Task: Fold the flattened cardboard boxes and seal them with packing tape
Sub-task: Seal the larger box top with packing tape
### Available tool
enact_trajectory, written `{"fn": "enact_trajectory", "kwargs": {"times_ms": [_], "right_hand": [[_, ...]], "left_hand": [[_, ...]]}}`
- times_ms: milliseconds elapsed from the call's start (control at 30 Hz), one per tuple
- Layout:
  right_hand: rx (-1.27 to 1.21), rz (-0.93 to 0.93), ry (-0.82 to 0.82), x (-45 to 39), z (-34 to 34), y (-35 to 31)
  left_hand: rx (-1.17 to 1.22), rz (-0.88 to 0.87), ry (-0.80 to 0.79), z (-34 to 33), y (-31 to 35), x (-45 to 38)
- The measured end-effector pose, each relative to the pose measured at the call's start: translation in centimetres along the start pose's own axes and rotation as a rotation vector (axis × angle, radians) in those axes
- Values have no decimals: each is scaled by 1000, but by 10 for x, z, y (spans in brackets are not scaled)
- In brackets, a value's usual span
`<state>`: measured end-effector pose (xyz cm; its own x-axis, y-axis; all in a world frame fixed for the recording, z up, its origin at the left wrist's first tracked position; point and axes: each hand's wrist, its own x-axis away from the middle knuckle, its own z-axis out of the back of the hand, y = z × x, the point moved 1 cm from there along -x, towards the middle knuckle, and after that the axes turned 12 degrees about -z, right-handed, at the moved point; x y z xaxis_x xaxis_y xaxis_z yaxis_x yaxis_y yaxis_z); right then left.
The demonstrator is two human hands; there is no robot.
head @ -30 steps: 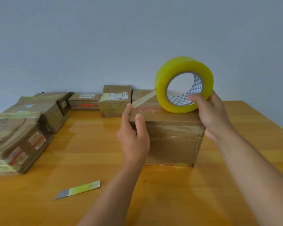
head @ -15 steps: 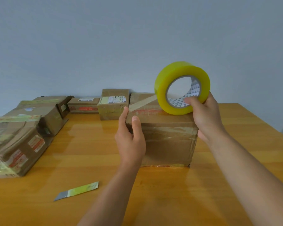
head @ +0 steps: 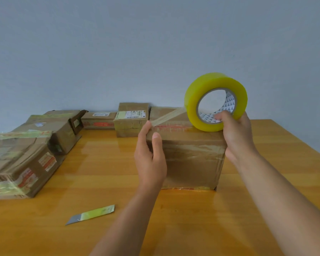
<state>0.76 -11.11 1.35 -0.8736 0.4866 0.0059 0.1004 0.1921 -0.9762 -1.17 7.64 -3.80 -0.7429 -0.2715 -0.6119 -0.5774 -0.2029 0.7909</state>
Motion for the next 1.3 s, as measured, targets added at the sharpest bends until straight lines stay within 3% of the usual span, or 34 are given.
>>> {"fn": "enact_trajectory", "kwargs": {"times_ms": [267, 567, 900, 1000, 1133, 1300], "right_hand": [[27, 92, 9, 3, 1, 1], [155, 66, -149, -2, 5, -3], [53, 84, -42, -16, 20, -13], [45, 68, -85, -18, 27, -11], [122, 48, -226, -12, 28, -5], [153, 102, -203, -9, 25, 0]], "left_hand": [[-64, 23, -95, 8, 10, -8], [-515, -136, -655, 20, 23, -56], [-581, -170, -685, 24, 18, -59], [-631, -214, -742, 22, 21, -59], [-884, -352, -846, 16, 26, -60], [-1010, -403, -912, 3, 30, -55]]}}
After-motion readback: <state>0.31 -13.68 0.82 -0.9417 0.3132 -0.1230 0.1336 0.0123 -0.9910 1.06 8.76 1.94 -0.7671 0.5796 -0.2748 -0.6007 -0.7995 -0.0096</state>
